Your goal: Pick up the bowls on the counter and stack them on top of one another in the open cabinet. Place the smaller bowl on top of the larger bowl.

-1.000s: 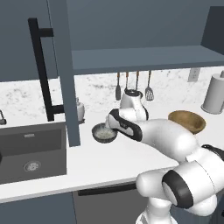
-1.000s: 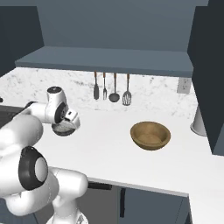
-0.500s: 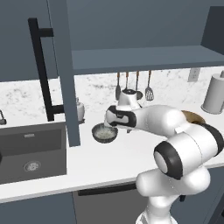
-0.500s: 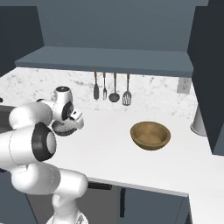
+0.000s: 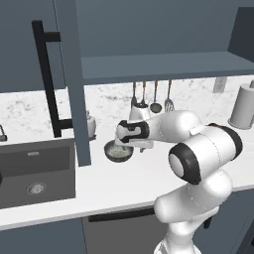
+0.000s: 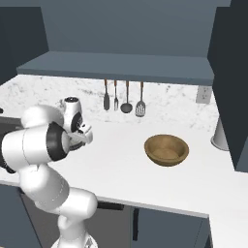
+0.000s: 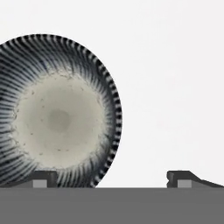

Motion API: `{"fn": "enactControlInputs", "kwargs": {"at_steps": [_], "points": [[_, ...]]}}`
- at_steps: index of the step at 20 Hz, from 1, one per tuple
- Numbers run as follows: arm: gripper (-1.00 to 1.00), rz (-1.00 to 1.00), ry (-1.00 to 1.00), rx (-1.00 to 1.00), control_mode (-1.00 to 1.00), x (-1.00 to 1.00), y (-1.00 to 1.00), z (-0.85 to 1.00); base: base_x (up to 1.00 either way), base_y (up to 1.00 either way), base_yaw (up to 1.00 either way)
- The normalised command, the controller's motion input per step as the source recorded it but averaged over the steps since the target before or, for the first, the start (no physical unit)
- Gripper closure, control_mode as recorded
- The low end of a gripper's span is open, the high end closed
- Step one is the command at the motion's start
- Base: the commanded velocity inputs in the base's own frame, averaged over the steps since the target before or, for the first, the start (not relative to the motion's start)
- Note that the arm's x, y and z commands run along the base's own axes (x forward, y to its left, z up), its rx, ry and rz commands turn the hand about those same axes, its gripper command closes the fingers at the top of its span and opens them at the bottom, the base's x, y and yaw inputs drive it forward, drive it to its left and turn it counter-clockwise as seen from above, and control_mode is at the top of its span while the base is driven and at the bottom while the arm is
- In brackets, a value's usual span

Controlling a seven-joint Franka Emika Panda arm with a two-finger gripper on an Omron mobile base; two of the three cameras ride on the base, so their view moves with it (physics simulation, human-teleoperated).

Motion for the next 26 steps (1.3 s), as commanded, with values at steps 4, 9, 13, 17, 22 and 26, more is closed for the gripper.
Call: {"fn": "enactControlInputs", "kwargs": {"at_steps": [4,9,13,17,22,26], "points": [[-1.0,0.0,0.0,0.0,-1.0,0.16,0.06,-0.38,0.0,0.0,0.0],[-1.0,0.0,0.0,0.0,-1.0,0.22,0.0,-0.27,0.0,0.0,0.0],[-1.0,0.0,0.0,0.0,-1.0,0.28,0.0,-0.16,0.0,0.0,0.0],[1.0,0.0,0.0,0.0,-1.0,0.07,0.0,-0.04,0.0,0.0,0.0],[1.0,0.0,0.0,0.0,-1.0,0.0,0.0,0.0,0.0,0.0,0.0],[1.0,0.0,0.0,0.0,-1.0,0.0,0.0,0.0,0.0,0.0,0.0]]}}
